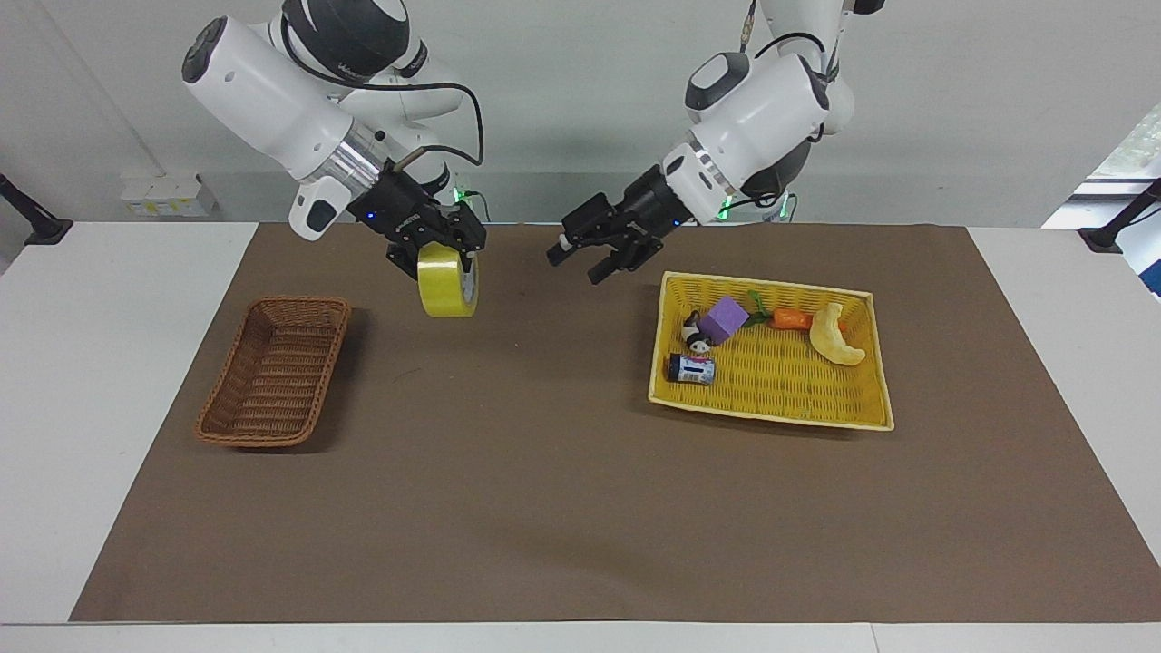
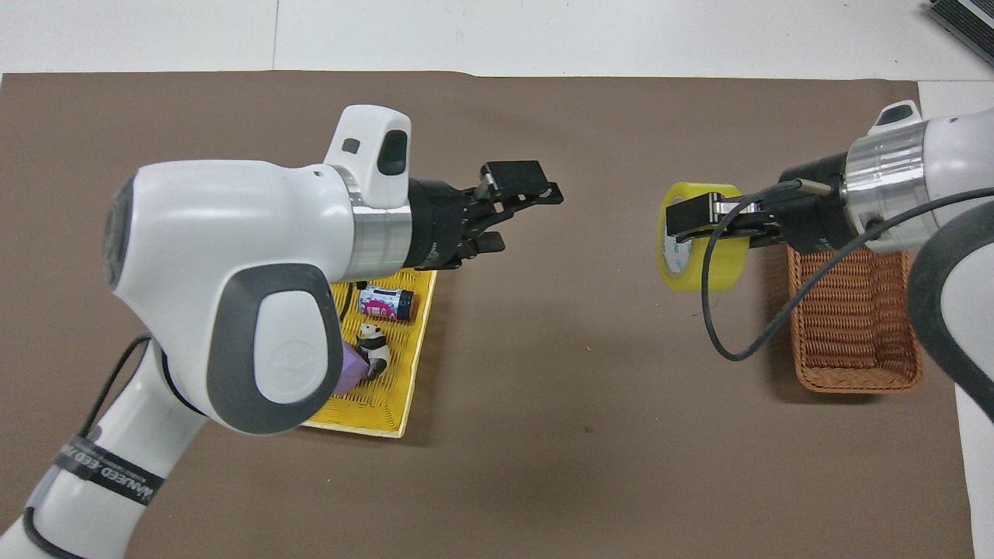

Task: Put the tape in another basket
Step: 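Carry the tape with the right gripper while the left gripper withdraws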

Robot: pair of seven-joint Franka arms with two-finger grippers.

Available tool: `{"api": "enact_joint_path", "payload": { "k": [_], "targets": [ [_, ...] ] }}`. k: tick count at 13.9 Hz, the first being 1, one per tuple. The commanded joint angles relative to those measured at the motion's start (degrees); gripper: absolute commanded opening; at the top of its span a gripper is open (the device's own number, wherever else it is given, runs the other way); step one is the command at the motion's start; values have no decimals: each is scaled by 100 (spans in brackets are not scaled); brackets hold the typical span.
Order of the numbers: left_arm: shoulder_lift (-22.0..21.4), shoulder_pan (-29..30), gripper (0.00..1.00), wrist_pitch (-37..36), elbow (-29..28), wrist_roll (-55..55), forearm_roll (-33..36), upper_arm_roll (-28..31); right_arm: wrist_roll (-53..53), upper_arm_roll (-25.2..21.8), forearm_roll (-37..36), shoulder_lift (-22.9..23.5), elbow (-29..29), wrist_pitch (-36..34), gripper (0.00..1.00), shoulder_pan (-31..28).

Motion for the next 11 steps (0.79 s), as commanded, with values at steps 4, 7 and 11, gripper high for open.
{"api": "enact_joint_path", "payload": {
  "k": [4,7,11],
  "targets": [
    [-105,1055,100,-1530,-21,28,2191,2,-1261,18,-826,-165,-488,-189,0,-617],
    [-53,1538,100,-1900,127,281,3202,2,-1649,10,-1150,-60,-1181,634,0,-898],
    [-114,2093,100,-2594,286,1913,4073,2,-2133,10,-2651,177,-1404,1094,0,-1084]
  ]
}}
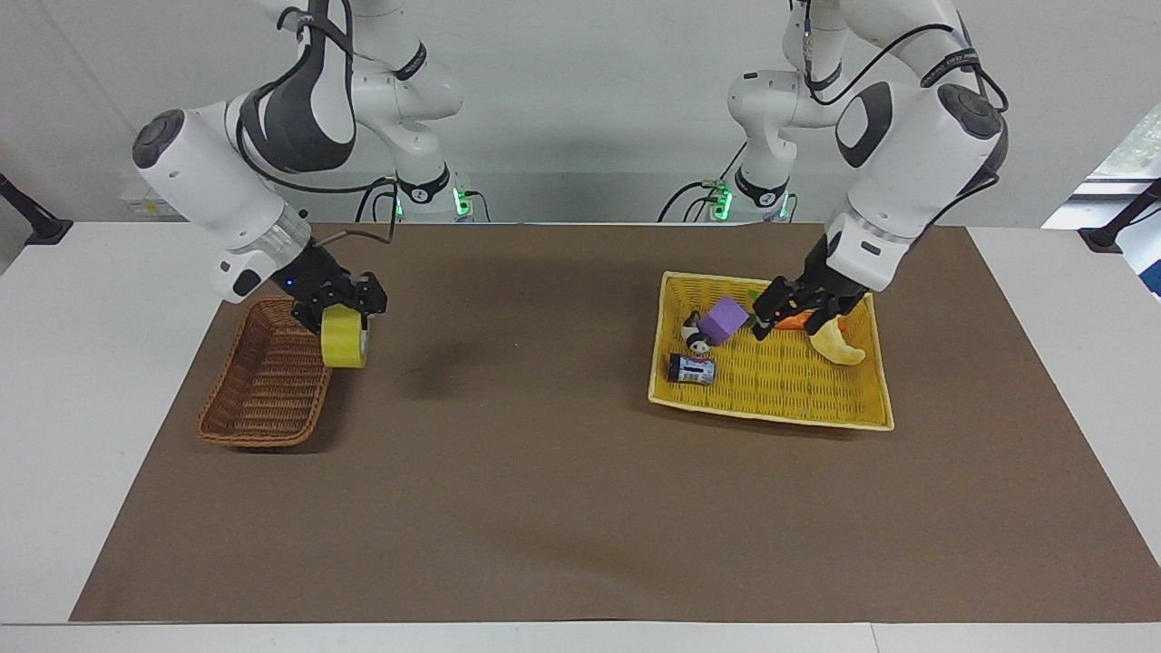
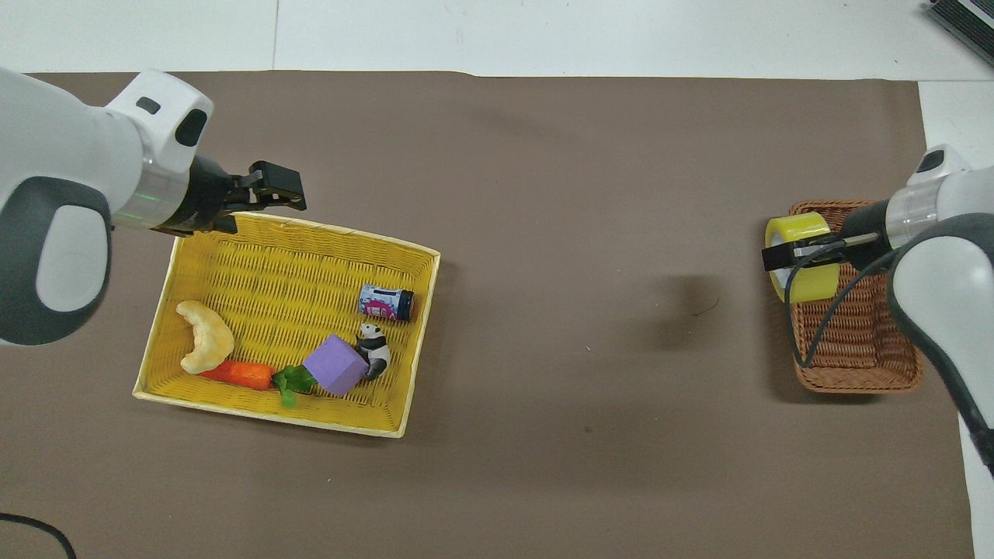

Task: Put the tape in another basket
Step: 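Carry the tape with the right gripper while the left gripper withdraws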

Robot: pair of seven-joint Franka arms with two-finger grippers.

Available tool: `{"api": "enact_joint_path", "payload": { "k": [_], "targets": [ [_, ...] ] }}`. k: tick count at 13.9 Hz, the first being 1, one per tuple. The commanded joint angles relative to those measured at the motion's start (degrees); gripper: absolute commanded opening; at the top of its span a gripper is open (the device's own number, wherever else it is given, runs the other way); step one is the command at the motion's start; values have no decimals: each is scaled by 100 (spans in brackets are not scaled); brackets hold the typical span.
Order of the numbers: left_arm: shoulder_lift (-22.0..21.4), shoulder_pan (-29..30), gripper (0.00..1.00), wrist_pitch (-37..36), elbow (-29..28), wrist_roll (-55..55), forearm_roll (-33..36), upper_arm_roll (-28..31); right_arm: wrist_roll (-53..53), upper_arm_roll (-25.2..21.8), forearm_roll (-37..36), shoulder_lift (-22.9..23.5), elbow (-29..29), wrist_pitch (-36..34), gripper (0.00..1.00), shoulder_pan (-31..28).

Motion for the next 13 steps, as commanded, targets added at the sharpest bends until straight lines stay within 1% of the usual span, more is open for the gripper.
{"api": "enact_joint_path", "payload": {
  "k": [1,2,3,4,7,9,12,13],
  "targets": [
    [-82,282,100,-707,200,1018,734,-61,-183,51,-1061,-46,-76,246,0,-100],
    [-99,318,100,-988,297,1361,1016,-53,-192,51,-1527,-29,-111,378,0,-100],
    [-152,327,100,-1208,376,1538,1089,-44,-253,51,-1984,58,-146,484,0,-126],
    [-187,362,100,-1437,446,1627,1133,-18,-341,51,-2293,138,-208,676,0,-204],
    [-389,564,100,-1956,518,1909,1063,79,-403,51,-2971,524,-313,1256,0,-284],
    [-468,643,100,-2002,500,1909,1028,79,-377,51,-3454,683,-357,1468,0,-293],
    [-600,748,100,-2036,377,1926,993,88,-403,51,-3650,648,-542,1557,0,-310],
    [-609,775,100,-2028,377,1935,888,88,-394,51,-3685,648,-647,1661,0,-311]
  ]
}}
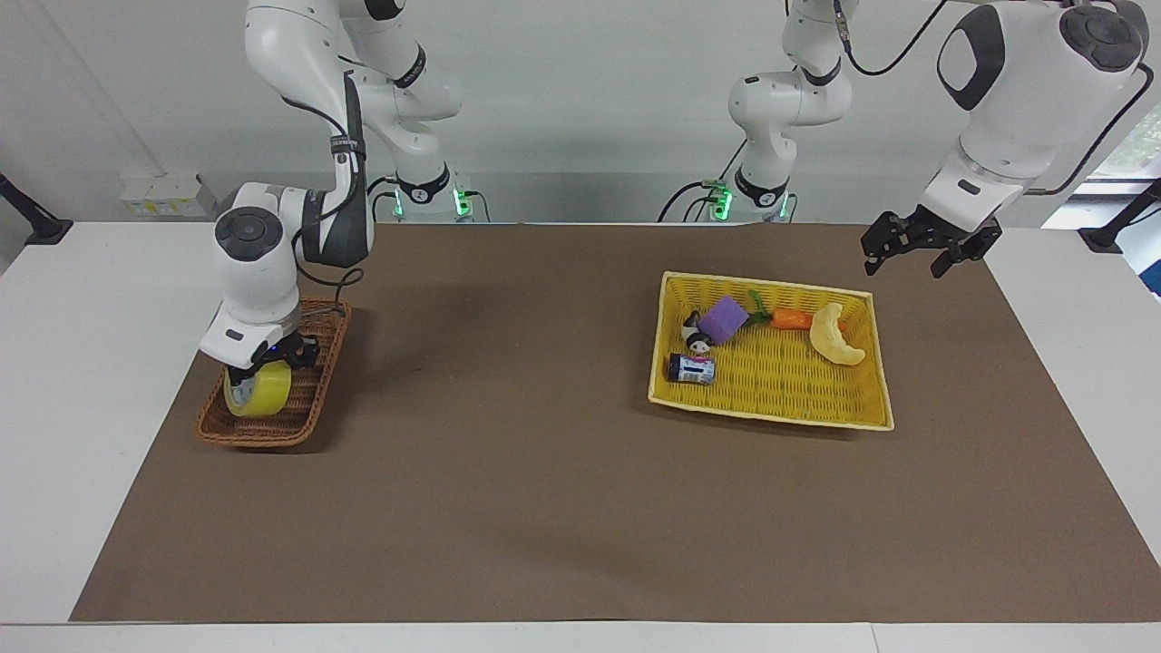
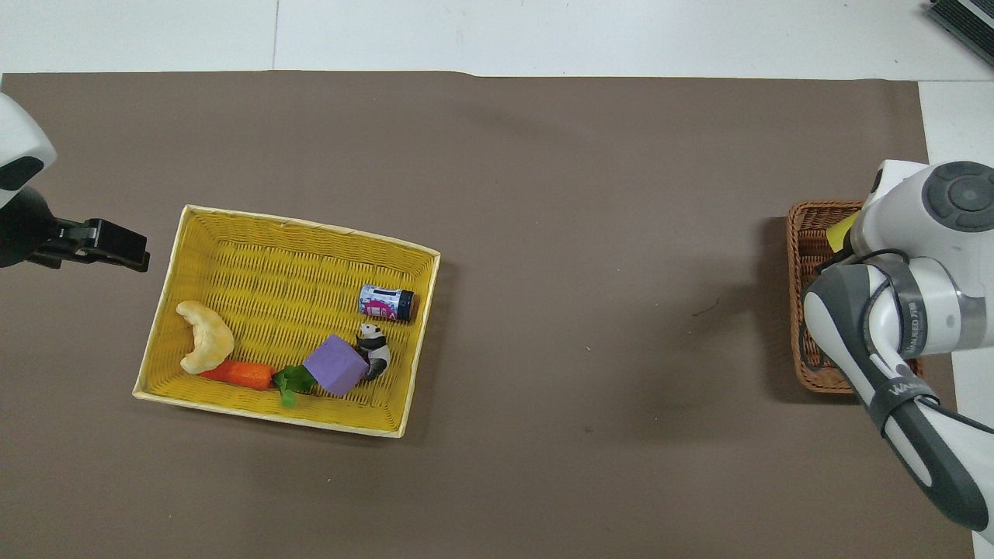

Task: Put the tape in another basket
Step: 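Carry the tape with the right gripper while the left gripper withdraws, then lower the tape into the wicker basket and open the right gripper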

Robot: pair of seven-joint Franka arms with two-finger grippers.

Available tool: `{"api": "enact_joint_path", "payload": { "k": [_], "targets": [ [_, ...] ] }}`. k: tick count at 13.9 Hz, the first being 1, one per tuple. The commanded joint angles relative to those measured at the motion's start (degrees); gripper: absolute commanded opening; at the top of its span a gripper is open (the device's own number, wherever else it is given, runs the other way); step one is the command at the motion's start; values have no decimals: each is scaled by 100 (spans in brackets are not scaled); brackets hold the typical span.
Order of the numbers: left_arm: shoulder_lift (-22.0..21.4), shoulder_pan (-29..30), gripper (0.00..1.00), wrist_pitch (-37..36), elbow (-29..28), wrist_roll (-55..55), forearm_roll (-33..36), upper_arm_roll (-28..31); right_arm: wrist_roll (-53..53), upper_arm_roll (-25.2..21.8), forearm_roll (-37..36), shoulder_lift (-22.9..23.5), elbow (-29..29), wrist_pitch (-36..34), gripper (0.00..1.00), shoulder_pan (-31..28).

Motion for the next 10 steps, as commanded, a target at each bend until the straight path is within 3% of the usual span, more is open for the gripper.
{"api": "enact_joint_path", "payload": {
  "k": [1,8,9,10],
  "targets": [
    [-138,172,100,-81,-119,107,-217,-38,-152,51,-197,-200,-399,299,0,-88],
    [-454,330,100,252,-471,458,-482,-38,-169,60,-672,-332,-892,669,0,-123],
    [-532,330,100,322,-567,476,-482,-38,-169,60,-672,-332,-971,687,3,-123],
    [-551,330,100,419,-585,485,-473,-38,-169,60,-672,-341,-1015,678,29,-123]
  ]
}}
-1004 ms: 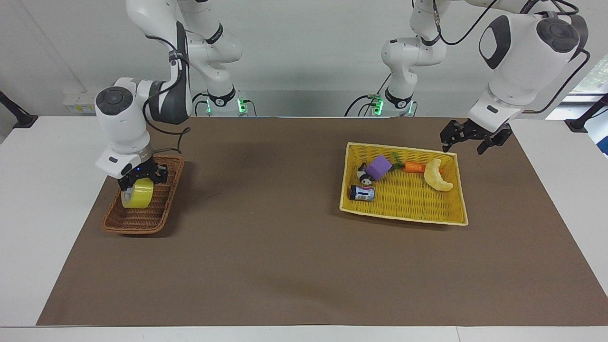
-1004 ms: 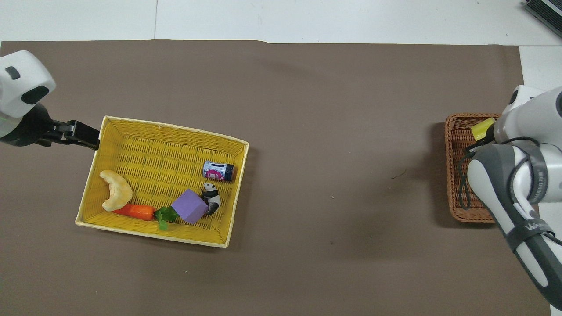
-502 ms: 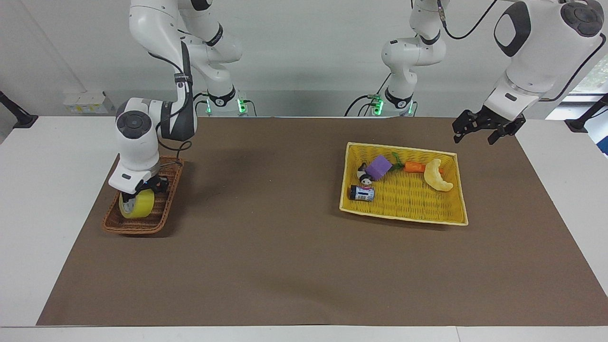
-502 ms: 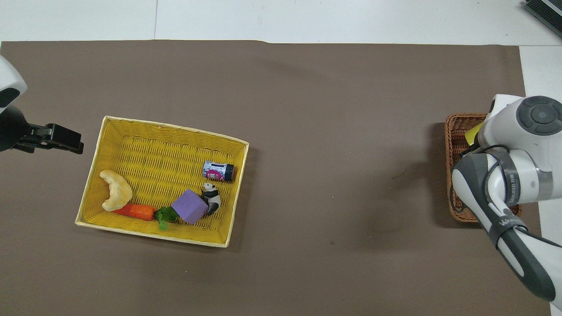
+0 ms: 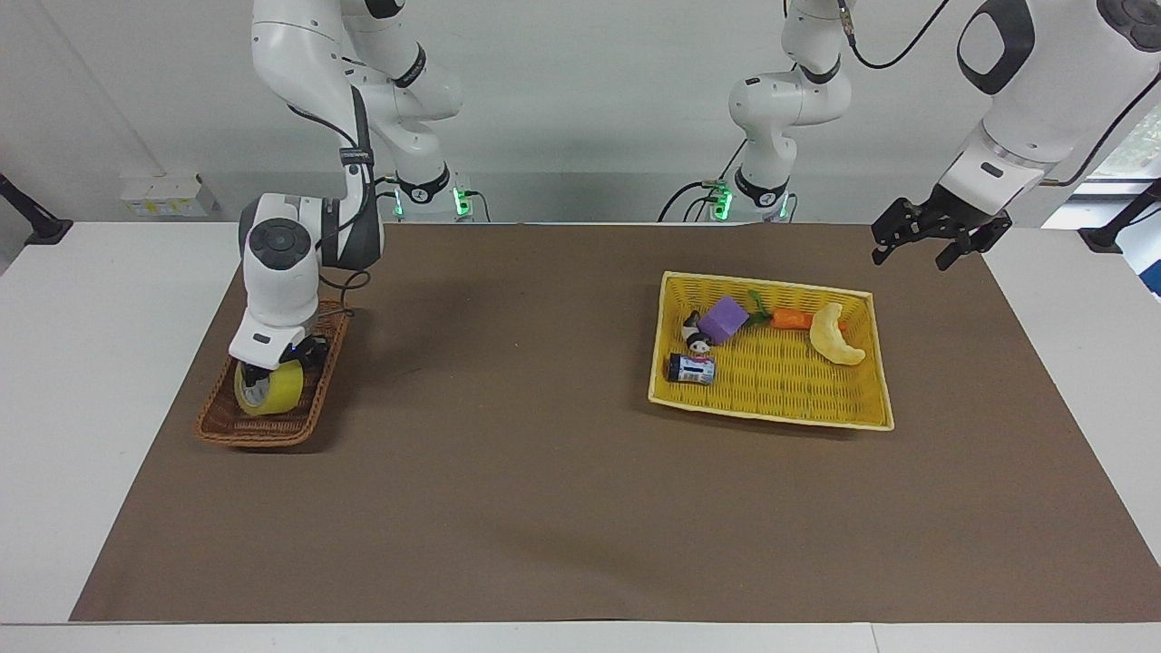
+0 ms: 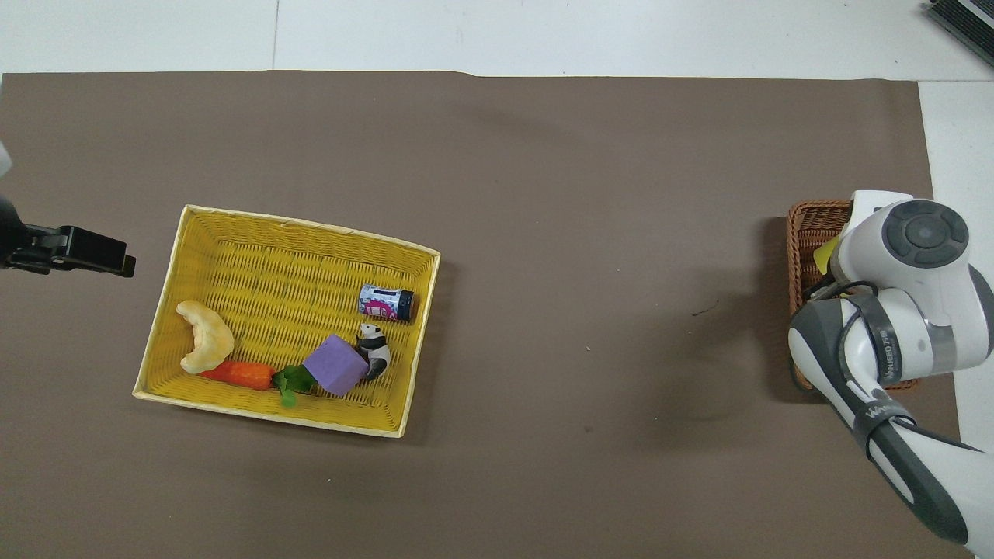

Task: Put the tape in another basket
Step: 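Lower the tape into the wicker basket and open the right gripper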

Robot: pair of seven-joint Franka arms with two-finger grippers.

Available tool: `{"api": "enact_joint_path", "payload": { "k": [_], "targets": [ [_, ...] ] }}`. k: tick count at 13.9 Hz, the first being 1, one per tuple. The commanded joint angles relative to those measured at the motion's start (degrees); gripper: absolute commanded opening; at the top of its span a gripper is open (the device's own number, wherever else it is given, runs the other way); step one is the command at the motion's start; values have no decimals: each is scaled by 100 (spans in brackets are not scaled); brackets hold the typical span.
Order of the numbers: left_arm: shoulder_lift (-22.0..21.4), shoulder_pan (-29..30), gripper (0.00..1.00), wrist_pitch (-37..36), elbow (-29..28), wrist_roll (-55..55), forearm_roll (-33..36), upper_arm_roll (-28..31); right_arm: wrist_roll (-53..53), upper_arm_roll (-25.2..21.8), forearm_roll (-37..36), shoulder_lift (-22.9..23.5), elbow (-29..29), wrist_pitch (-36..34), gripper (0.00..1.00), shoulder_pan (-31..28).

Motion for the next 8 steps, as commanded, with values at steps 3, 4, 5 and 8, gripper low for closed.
{"api": "enact_joint_path", "payload": {
  "k": [3,4,5,8],
  "targets": [
    [-238,58,100,323,-297,213,3,-26,-257,69,-135,-256,-273,43,100,-107],
    [-229,49,100,280,-288,203,30,-17,-284,69,-127,-334,-247,25,100,-89],
    [-177,23,100,218,-166,177,239,-26,-284,77,-74,-431,-229,-36,100,-63],
    [15,14,100,-228,176,168,408,-34,-214,139,407,-730,-107,-475,100,-27]
  ]
}}
